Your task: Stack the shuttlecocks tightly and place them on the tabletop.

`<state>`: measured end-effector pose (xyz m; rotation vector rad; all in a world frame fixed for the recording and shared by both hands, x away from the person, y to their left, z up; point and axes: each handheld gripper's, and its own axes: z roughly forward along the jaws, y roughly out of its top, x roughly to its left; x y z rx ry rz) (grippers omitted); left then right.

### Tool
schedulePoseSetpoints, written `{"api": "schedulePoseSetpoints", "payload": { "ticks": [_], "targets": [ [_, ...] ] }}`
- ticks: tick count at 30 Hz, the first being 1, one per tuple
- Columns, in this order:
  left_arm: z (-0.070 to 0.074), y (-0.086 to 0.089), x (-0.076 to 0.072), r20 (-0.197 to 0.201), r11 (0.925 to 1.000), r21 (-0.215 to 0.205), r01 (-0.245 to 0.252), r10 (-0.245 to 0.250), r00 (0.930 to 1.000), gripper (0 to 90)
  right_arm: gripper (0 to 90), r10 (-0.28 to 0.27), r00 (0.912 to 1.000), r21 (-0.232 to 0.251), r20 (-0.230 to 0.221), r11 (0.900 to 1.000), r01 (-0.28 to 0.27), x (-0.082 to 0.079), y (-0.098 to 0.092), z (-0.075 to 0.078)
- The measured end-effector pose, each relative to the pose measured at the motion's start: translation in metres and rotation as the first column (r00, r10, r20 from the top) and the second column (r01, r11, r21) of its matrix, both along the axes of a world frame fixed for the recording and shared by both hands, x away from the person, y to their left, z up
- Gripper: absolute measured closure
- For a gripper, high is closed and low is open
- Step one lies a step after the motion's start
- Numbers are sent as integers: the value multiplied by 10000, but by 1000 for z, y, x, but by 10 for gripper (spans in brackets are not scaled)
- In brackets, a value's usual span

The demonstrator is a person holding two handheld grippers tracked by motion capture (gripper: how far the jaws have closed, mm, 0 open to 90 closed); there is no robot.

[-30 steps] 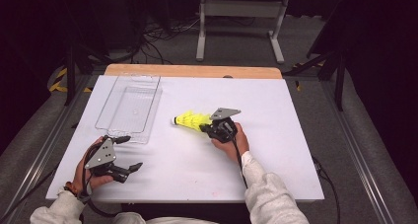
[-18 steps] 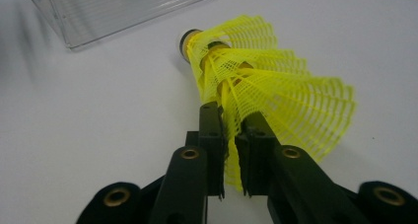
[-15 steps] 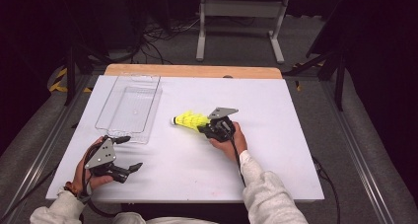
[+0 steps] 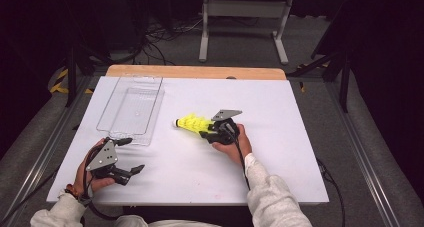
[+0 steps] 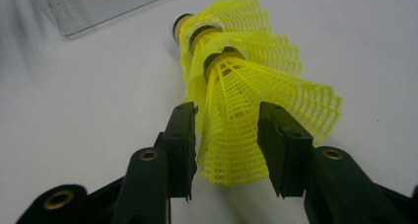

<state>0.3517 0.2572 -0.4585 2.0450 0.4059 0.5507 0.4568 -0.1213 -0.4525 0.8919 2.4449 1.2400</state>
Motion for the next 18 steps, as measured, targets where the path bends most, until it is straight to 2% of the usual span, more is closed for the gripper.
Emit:
{"api": "schedulePoseSetpoints", "payload": {
  "ticks": [12, 18],
  "targets": [
    [0, 0, 0, -1, 10000, 10, -6, 6, 10000, 63, 556, 202, 9993, -367, 329, 9991, -190, -7, 1, 6],
    [0, 0, 0, -2, 10000, 2, -8, 8, 10000, 64, 535, 158, 9984, -480, 549, 9988, -132, -15, -7, 13]
  ]
}}
